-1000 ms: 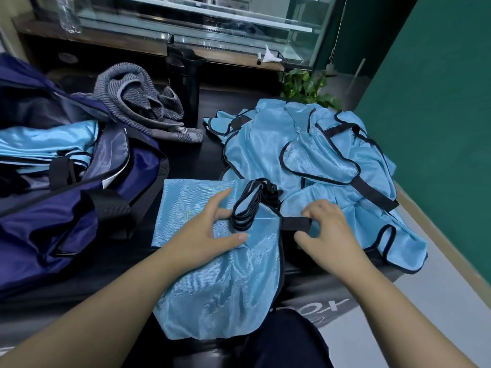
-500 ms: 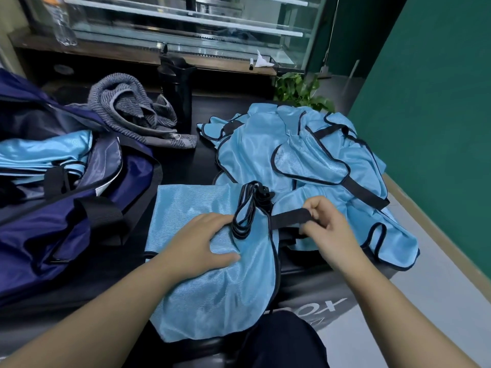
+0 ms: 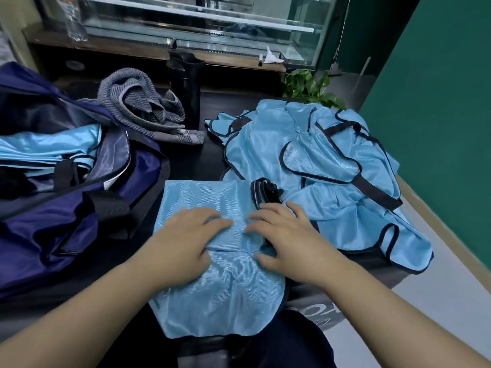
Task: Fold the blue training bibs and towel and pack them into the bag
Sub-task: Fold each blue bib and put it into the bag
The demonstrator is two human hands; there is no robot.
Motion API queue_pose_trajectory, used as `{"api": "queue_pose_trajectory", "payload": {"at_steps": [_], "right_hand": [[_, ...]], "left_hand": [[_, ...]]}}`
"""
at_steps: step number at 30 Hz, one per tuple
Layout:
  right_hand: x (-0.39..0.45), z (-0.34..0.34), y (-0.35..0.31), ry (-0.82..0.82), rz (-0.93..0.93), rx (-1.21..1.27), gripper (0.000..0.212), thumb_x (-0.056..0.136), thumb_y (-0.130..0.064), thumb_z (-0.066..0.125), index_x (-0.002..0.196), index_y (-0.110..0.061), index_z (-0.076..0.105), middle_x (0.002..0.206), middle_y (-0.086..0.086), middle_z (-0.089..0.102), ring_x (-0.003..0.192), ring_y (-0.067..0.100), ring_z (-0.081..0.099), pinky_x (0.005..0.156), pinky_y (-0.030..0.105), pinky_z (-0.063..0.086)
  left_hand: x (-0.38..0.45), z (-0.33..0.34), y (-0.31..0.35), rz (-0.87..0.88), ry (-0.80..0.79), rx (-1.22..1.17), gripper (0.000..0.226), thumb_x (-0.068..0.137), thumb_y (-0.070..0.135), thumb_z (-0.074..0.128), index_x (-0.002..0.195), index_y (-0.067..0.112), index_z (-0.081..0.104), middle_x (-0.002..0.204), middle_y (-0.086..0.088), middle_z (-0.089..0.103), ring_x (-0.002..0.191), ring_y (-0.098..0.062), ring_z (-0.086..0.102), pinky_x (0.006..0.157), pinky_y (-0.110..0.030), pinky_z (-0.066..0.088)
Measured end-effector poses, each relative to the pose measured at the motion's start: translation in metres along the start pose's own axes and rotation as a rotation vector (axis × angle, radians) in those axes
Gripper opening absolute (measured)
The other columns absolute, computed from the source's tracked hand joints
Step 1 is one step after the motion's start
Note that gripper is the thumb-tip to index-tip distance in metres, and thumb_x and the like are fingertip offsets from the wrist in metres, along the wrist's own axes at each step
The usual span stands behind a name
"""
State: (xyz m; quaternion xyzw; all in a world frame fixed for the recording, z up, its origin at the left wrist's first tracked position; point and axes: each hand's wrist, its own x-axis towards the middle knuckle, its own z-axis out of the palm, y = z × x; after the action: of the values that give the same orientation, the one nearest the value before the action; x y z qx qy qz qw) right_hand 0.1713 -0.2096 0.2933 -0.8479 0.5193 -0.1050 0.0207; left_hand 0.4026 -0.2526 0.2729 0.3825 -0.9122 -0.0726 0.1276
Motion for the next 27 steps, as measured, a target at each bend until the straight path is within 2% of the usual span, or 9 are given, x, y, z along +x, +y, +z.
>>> {"api": "queue_pose_trajectory", "payload": {"at_steps": [3,5,8,11,14,16,18,21,27], "right_hand": [[0.0,0.011,0.006,0.055,0.017,-0.042,0.031,0.072,-0.029,0.056,0.1,-0.022,0.067,0.108,-0.009,0.063,0.118,0.015,0.051,0.107,0.045,0.022],[-0.001,0.017,0.007,0.041,0.078,0.039,0.034,0.079,-0.031,0.048,0.106,-0.023,0.065,0.112,-0.01,0.062,0.121,0.011,0.048,0.11,0.041,0.022],[-0.004,0.021,0.005,0.017,0.134,0.146,0.042,0.086,-0.037,0.045,0.121,-0.023,0.061,0.127,-0.01,0.057,0.128,0.009,0.039,0.108,0.034,0.027],[-0.004,0.019,0.001,0.009,0.126,0.151,0.035,0.093,-0.031,0.055,0.125,-0.021,0.061,0.132,-0.007,0.055,0.13,0.012,0.039,0.106,0.031,0.031],[-0.002,0.014,-0.005,0.004,0.124,0.088,0.027,0.096,-0.025,0.055,0.121,-0.019,0.064,0.128,-0.006,0.058,0.127,0.013,0.044,0.104,0.029,0.034],[-0.001,0.011,-0.009,0.05,0.157,0.089,0.02,0.097,-0.022,0.052,0.109,-0.016,0.066,0.111,-0.003,0.064,0.11,0.017,0.054,0.092,0.032,0.043],[-0.002,0.007,-0.012,0.101,0.232,0.113,0.02,0.099,-0.023,0.047,0.106,-0.015,0.064,0.101,-0.002,0.064,0.097,0.018,0.056,0.076,0.031,0.041],[-0.007,0.005,-0.013,0.12,0.28,0.112,0.021,0.1,-0.026,0.044,0.109,-0.017,0.06,0.1,-0.002,0.063,0.092,0.02,0.057,0.073,0.034,0.043],[-0.01,0.007,-0.018,0.056,0.207,0.121,0.019,0.095,-0.024,0.054,0.111,-0.018,0.062,0.108,-0.005,0.062,0.105,0.016,0.053,0.087,0.029,0.042]], "left_hand": [[-0.027,-0.005,-0.013,-0.342,0.144,0.079,0.057,0.066,0.039,0.07,0.115,0.012,0.059,0.112,-0.009,0.056,0.106,-0.033,0.052,0.089,-0.045,0.046],[-0.042,-0.01,-0.01,-0.591,0.171,0.06,0.052,0.067,0.04,0.081,0.097,0.007,0.053,0.097,-0.013,0.051,0.091,-0.035,0.05,0.077,-0.047,0.048],[-0.049,-0.016,0.002,-0.865,-0.009,0.043,0.047,0.083,0.052,0.061,0.091,0.009,0.045,0.098,-0.013,0.054,0.092,-0.033,0.056,0.077,-0.039,0.044],[-0.047,-0.014,0.006,-0.851,-0.049,0.024,0.034,0.093,0.043,0.05,0.082,0.011,0.053,0.092,-0.008,0.059,0.087,-0.028,0.057,0.071,-0.032,0.04],[-0.047,-0.016,0.01,-0.847,0.058,-0.12,0.026,0.092,0.027,0.049,0.073,0.011,0.053,0.077,-0.004,0.059,0.074,-0.025,0.054,0.065,-0.031,0.037],[-0.049,-0.019,0.008,-0.878,0.181,-0.365,0.027,0.091,0.022,0.051,0.067,0.009,0.049,0.064,-0.002,0.056,0.065,-0.023,0.051,0.061,-0.033,0.035],[-0.052,-0.022,0.005,-0.952,0.3,-0.678,0.027,0.091,0.019,0.052,0.066,0.011,0.051,0.06,0.0,0.051,0.062,-0.021,0.046,0.062,-0.032,0.035],[-0.055,-0.024,0.002,-1.057,0.41,-0.991,0.025,0.094,0.021,0.05,0.07,0.014,0.054,0.068,-0.004,0.055,0.07,-0.021,0.049,0.069,-0.035,0.038],[-0.066,-0.022,0.008,-0.959,0.193,-0.453,0.02,0.101,0.023,0.038,0.091,0.006,0.043,0.089,-0.019,0.058,0.091,-0.035,0.059,0.072,-0.035,0.038]]}}
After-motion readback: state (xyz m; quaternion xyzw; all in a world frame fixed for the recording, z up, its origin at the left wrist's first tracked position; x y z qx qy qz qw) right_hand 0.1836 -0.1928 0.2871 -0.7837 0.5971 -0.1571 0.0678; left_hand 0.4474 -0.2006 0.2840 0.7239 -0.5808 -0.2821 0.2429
